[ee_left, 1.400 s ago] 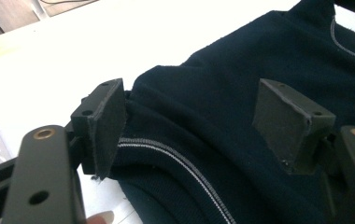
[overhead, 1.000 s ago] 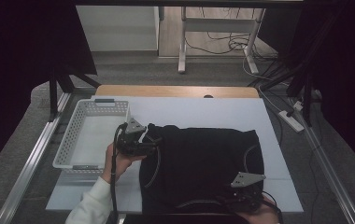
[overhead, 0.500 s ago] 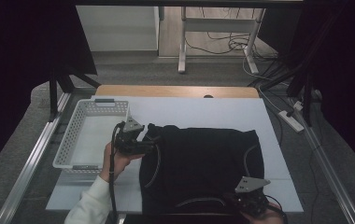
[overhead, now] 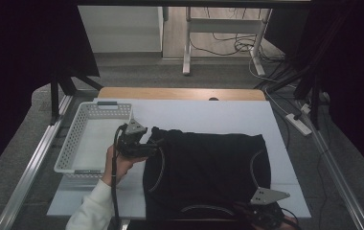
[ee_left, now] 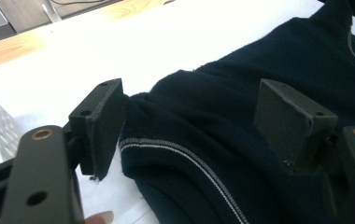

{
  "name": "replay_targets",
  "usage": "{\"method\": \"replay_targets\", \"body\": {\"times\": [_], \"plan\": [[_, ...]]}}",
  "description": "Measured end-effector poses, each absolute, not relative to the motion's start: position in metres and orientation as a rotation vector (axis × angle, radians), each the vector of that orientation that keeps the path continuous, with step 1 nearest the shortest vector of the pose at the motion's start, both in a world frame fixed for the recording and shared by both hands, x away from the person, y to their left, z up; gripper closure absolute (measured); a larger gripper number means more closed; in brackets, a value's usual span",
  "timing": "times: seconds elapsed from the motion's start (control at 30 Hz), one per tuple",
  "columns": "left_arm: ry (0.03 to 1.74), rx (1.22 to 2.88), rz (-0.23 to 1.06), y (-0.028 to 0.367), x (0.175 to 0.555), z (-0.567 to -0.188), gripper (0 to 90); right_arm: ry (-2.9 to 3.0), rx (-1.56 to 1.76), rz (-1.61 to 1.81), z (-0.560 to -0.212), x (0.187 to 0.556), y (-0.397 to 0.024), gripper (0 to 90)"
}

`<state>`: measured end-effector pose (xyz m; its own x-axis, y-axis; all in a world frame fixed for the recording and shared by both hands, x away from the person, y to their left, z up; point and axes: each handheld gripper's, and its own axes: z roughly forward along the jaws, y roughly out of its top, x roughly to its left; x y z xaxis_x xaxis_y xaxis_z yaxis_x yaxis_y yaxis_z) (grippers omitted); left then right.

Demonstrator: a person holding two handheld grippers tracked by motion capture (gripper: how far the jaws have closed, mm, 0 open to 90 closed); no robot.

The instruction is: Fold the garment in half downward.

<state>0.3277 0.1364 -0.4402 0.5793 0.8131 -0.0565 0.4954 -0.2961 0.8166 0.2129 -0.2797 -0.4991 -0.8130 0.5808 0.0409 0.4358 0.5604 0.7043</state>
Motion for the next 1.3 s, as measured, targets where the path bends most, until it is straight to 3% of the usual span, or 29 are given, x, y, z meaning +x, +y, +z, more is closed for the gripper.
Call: {"method": "replay_targets", "body": {"times": [0.03,0.07,0.23,0.4,0.9,1.3], "plan": [[1.042,1.969,0.467,0.136,0.329,-0.441,24.8,2.558,0.856,1.130,-0.496,0.216,-0.276,63.5],[1.038,1.969,0.463,0.135,0.329,-0.441,24.6,2.535,0.860,1.156,-0.494,0.217,-0.273,58.8],[1.009,1.985,0.423,0.136,0.332,-0.443,21.0,2.491,0.868,1.243,-0.490,0.229,-0.259,46.2],[0.988,2.007,0.417,0.136,0.333,-0.443,18.9,2.481,0.843,1.269,-0.490,0.236,-0.240,40.6],[0.945,2.042,0.397,0.132,0.343,-0.441,18.8,2.534,0.733,1.339,-0.485,0.247,-0.170,37.3],[0.956,2.045,0.400,0.130,0.343,-0.441,18.5,2.584,0.645,1.344,-0.484,0.243,-0.137,36.6]]}}
